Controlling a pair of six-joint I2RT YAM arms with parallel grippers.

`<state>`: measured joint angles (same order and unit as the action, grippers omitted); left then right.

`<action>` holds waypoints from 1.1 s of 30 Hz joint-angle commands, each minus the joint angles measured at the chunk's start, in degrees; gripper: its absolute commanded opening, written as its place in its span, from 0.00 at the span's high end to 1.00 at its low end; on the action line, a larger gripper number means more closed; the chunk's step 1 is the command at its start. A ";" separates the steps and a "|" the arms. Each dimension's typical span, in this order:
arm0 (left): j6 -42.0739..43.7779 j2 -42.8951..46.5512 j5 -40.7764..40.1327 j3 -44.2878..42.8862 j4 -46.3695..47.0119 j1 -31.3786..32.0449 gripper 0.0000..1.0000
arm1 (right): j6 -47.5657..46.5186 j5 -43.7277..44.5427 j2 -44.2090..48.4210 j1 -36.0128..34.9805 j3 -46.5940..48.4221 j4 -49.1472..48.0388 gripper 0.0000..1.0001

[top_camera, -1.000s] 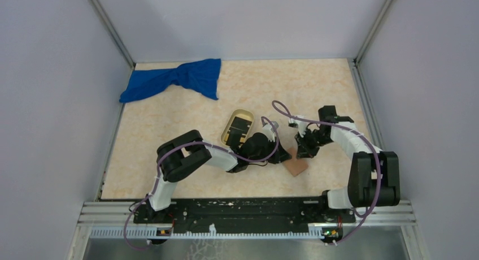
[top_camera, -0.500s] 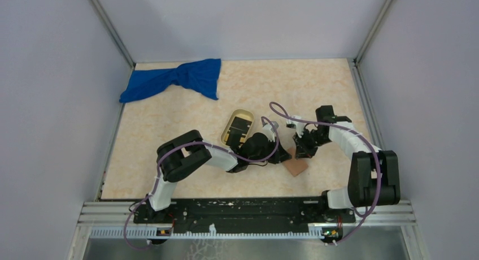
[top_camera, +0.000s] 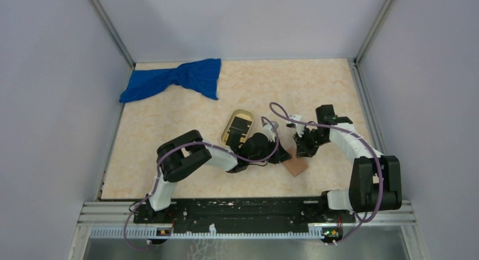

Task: Put the credit cards into the card holder
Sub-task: Close the card holder at the center of the board.

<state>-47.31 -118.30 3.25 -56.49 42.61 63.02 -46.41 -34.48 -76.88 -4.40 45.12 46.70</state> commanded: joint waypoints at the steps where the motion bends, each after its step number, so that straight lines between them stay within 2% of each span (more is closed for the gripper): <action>1: 0.87 -0.59 -0.94 0.94 0.90 0.34 1.00 | -0.09 -0.14 1.39 -0.53 2.02 0.64 1.00; 8: 0.67 -0.78 -1.05 0.77 0.90 0.34 1.00 | 0.27 -2.75 0.91 -0.52 2.12 1.20 1.00; 14: 0.75 -0.65 -1.30 0.85 0.93 0.34 1.00 | 0.09 -0.69 -0.15 -0.44 2.47 1.14 0.99; 17: 0.81 -0.55 -1.31 0.98 0.94 0.35 1.00 | 0.66 1.42 2.21 -0.43 1.75 -0.25 0.84; 19: 0.87 -0.48 -1.25 1.11 0.94 0.39 1.00 | 0.88 2.42 3.18 -0.26 1.38 -0.86 0.81; 33: 1.11 -0.21 -1.42 1.29 0.99 0.33 1.00 | 1.39 5.19 2.73 1.08 1.46 -1.25 0.83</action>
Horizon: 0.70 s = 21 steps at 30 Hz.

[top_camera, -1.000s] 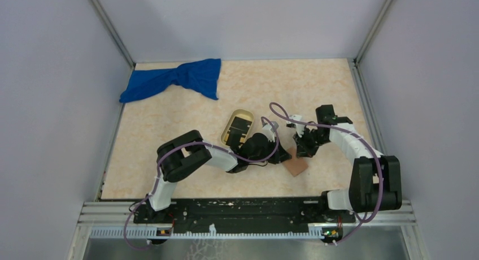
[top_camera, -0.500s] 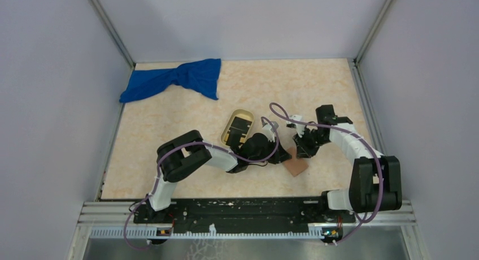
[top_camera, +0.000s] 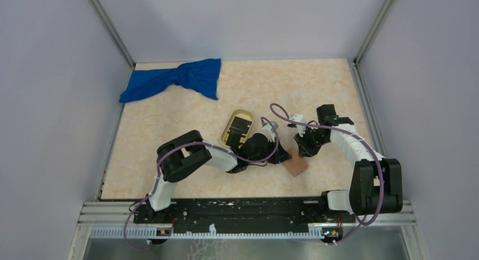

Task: Put the credit cards into the card holder
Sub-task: Close the card holder at the center of the board.

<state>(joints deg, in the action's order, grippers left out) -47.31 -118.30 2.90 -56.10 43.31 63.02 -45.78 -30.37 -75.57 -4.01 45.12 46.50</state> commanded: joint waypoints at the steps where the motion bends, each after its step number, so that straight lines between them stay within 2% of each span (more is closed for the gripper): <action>1: 1.15 -0.26 -1.06 0.90 0.28 0.35 1.00 | 0.84 1.24 1.47 0.89 1.46 -1.13 0.84; 9: 1.20 -0.34 -1.09 0.74 0.37 0.35 1.00 | 0.79 0.31 2.04 2.43 1.80 -0.65 1.00; 21: 1.09 -0.86 -0.95 -0.04 -0.07 0.34 1.00 | -0.19 -7.20 0.41 2.73 2.54 2.17 1.00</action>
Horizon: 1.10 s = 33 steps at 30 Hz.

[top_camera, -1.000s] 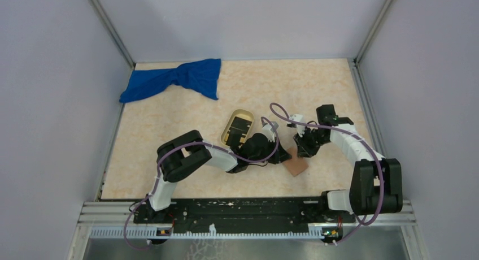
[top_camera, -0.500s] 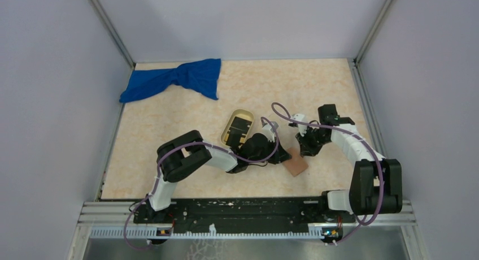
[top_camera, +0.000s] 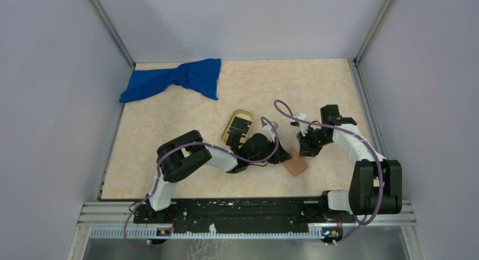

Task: Put the credit cards into the card holder
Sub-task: Close the card holder at the center of the board.

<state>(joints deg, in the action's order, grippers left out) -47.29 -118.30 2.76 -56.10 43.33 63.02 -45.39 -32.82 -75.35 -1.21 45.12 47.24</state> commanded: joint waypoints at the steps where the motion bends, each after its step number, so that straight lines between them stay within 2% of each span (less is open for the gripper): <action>1: 1.11 -0.88 -0.77 -0.15 -0.10 0.34 1.00 | -0.66 -5.02 -0.26 -0.36 2.52 1.51 1.00; 18: 0.75 -1.24 -0.55 -0.09 0.02 0.35 1.00 | 1.29 -2.17 -3.48 -6.07 1.56 -0.36 1.00; 33: 0.79 -1.23 -0.56 0.18 0.30 0.37 1.00 | 1.78 -1.68 -2.57 -7.71 1.55 -0.65 1.00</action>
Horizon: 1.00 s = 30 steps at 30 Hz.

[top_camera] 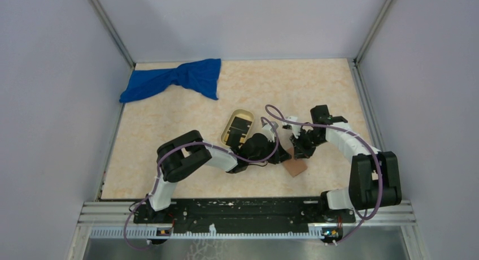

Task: Put the credit cards into the card holder
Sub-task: Close the card holder at the center of the board.

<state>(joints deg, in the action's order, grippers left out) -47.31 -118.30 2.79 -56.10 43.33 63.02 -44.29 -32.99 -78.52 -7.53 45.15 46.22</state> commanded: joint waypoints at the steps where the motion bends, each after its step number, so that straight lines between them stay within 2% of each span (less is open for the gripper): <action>1: 0.81 -1.23 -0.60 0.15 0.28 0.37 1.00 | 0.36 -1.44 0.59 -1.43 1.48 0.63 1.00; 22: 1.08 -1.30 -0.73 0.05 0.09 0.35 1.00 | -5.17 -0.63 2.90 -1.44 0.68 5.28 1.00; 30: 1.16 -1.35 -0.62 -0.33 -0.15 0.35 1.00 | -1.57 -0.08 3.37 -3.03 -0.37 0.98 1.00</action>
<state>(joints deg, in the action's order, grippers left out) -47.31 -118.30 2.76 -56.10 43.33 63.02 -48.21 -31.97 -77.14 -8.56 45.08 48.01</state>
